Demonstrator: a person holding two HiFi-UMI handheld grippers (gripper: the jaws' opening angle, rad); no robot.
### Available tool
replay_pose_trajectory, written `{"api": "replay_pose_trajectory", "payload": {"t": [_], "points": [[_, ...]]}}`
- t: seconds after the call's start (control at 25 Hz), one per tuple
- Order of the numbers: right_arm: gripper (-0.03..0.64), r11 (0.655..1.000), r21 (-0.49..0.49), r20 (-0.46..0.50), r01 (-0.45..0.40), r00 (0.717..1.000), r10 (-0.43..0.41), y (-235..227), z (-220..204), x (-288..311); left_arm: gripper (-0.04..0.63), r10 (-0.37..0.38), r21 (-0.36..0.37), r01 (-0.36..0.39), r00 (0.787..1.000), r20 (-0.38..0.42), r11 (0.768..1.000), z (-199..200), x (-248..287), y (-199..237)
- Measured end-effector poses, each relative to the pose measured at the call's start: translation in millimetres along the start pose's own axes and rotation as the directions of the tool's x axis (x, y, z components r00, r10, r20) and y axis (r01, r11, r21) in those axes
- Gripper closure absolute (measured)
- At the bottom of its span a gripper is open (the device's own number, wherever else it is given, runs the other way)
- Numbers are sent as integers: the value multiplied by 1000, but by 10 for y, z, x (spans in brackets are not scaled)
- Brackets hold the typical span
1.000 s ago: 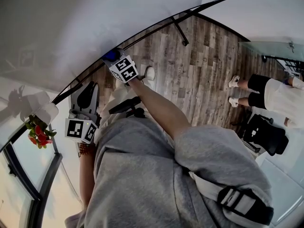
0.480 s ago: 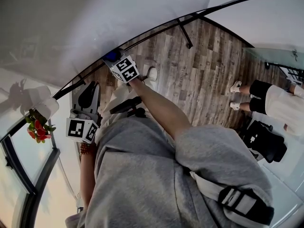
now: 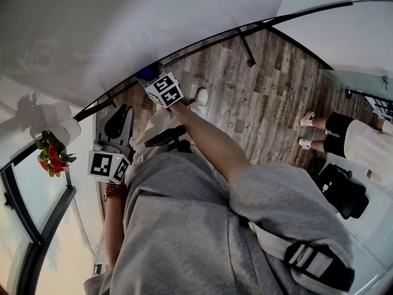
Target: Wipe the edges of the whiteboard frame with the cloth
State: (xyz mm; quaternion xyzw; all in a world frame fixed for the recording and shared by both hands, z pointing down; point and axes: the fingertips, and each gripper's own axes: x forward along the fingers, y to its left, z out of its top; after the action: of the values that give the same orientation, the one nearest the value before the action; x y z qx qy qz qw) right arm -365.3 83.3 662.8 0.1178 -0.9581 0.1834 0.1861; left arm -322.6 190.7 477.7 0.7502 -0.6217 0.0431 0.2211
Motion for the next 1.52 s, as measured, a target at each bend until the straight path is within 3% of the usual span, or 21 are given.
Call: {"api": "replay_pose_trajectory", "payload": {"t": [1.52], "points": [[482, 975, -3, 6, -223, 975, 223, 868, -32, 463, 536, 125, -33, -125, 992, -27, 992, -278, -360, 275]]}}
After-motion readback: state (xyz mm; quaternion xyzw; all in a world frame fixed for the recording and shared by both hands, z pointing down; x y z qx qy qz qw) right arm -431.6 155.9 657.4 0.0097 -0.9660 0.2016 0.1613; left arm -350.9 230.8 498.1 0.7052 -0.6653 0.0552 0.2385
